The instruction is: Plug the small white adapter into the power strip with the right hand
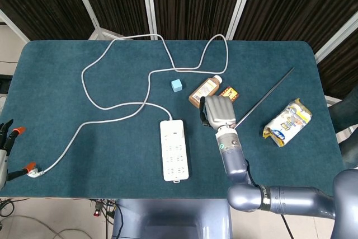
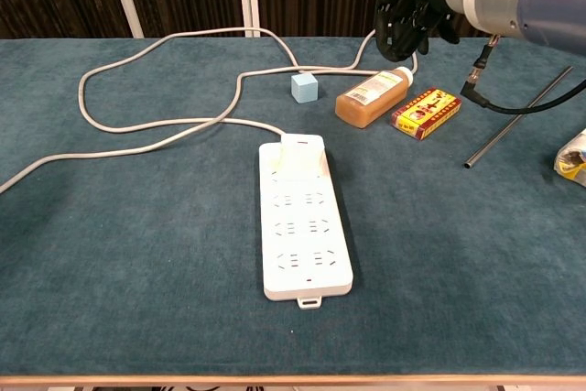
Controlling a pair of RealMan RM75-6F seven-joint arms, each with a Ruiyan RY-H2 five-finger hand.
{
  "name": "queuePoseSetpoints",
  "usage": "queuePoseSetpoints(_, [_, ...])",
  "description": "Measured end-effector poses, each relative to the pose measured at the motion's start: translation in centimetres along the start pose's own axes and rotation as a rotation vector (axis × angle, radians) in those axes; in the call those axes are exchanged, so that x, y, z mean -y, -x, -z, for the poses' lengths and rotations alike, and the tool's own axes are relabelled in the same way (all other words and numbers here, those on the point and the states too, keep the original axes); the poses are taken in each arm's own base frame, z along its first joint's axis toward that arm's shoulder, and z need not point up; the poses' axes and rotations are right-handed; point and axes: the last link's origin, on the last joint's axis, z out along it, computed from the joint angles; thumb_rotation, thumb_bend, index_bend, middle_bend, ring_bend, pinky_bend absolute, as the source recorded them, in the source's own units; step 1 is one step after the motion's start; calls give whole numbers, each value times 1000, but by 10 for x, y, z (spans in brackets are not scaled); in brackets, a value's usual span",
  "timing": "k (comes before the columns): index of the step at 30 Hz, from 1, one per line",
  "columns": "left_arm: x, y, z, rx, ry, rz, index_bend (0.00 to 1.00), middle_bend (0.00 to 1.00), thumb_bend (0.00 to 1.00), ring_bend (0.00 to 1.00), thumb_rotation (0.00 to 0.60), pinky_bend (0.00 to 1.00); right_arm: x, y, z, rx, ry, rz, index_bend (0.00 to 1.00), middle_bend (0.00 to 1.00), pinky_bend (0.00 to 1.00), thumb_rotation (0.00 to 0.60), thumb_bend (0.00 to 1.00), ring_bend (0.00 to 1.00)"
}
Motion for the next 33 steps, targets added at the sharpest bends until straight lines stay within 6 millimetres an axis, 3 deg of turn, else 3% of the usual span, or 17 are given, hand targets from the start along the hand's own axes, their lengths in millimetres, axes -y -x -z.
queuePoseSetpoints(3, [0, 0, 0, 1, 0, -2, 202, 0, 92, 0, 600, 0, 0, -1, 0, -7, -5, -9, 998, 812, 1000, 600, 519, 871])
queuePoseSetpoints(15, [-2, 2, 1, 7, 4, -8, 204, 0, 92, 0, 600, 0, 9, 11, 15, 71, -79, 17, 1000, 816, 1000, 600, 590, 875])
queuePoseSetpoints(23, [-1, 2, 0, 8, 2, -8, 205, 0, 92, 0, 600, 0, 35, 32, 22, 158, -127, 82, 1000, 816, 1000, 600, 590, 875])
queuePoseSetpoints(33, [2, 0, -2, 9, -5, 7, 206, 0, 92, 0, 600, 0, 68, 47, 12, 134, -83, 60, 1000, 816, 1000, 600, 590, 875])
